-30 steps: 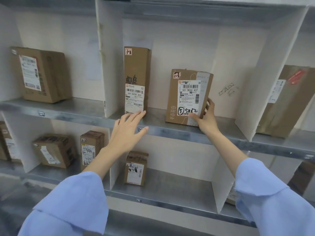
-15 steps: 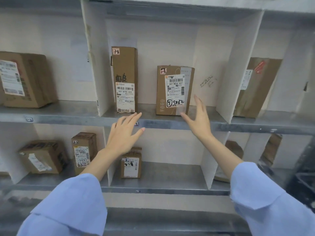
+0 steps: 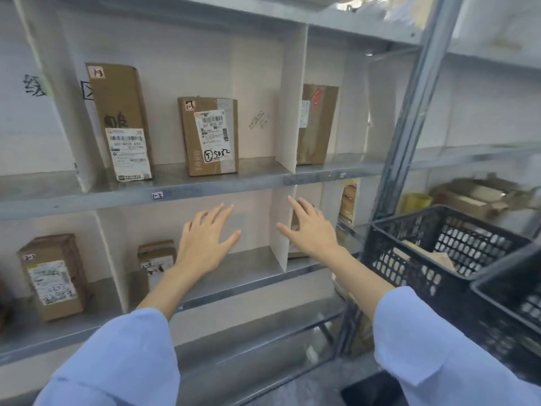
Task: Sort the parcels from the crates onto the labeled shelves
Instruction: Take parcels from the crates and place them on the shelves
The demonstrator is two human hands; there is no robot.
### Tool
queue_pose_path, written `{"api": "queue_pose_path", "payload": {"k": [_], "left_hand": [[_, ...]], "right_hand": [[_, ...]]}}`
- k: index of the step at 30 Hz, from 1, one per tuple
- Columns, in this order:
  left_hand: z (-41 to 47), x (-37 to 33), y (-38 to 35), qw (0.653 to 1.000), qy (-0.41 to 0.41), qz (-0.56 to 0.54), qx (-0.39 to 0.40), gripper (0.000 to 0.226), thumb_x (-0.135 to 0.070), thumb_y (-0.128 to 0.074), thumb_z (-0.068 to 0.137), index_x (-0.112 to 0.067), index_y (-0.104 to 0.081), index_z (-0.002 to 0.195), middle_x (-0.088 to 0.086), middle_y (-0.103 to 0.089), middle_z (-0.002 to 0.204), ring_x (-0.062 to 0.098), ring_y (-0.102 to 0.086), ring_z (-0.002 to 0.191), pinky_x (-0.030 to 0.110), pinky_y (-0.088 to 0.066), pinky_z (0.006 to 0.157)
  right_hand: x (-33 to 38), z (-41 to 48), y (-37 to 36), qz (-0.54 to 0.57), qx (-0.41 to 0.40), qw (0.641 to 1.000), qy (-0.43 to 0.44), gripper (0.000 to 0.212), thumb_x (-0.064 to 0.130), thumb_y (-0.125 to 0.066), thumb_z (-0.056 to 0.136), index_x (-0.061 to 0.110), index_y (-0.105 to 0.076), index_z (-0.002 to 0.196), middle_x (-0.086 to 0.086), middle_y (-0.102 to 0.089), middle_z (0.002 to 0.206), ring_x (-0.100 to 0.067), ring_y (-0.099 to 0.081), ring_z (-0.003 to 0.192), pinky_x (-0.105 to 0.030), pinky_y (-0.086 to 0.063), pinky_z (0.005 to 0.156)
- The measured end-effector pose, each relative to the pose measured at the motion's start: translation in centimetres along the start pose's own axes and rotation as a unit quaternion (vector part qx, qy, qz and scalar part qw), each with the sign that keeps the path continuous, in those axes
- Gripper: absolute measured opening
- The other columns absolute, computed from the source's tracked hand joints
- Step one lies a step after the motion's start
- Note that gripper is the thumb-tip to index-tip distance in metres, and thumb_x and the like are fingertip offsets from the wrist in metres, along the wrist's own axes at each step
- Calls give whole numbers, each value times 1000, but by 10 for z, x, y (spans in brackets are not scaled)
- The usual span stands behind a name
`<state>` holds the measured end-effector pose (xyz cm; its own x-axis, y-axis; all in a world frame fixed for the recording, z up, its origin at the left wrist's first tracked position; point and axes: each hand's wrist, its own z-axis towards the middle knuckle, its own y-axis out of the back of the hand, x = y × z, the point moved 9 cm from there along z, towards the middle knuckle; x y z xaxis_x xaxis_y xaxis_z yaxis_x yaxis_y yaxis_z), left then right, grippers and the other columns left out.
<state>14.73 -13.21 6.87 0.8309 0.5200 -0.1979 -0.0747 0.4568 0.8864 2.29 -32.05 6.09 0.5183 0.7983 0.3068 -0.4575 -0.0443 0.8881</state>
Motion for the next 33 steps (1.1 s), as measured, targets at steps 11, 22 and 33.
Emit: {"api": "queue_pose_path", "payload": {"k": [11, 22, 33], "left_hand": [[37, -165, -68, 986, -145, -77, 41, 65, -60, -36, 97, -33, -21, 154, -6, -22, 161, 22, -21, 144, 42, -21, 113], [114, -345, -171, 966, -229, -88, 80, 72, -65, -37, 94, -35, -15, 155, -6, -22, 161, 21, -22, 145, 43, -19, 116], [178, -463, -270, 947, -284, -73, 133, 75, -67, -39, 92, -35, -14, 155, -8, -20, 162, 19, -23, 145, 42, -18, 116]], "right_hand": [[-148, -65, 57, -129, 25, 986, -103, 76, 66, -39, 95, 34, -10, 157, 1, -13, 164, -31, -20, 147, -50, -30, 114], [-349, -62, 102, -161, 35, 965, -203, 75, 64, -38, 96, 33, -7, 157, 4, -10, 165, -29, -19, 148, -47, -31, 113], [-508, -58, 101, -93, 39, 954, -282, 78, 61, -46, 95, 32, -9, 158, 2, -10, 165, -29, -18, 149, -47, -31, 114]]}}
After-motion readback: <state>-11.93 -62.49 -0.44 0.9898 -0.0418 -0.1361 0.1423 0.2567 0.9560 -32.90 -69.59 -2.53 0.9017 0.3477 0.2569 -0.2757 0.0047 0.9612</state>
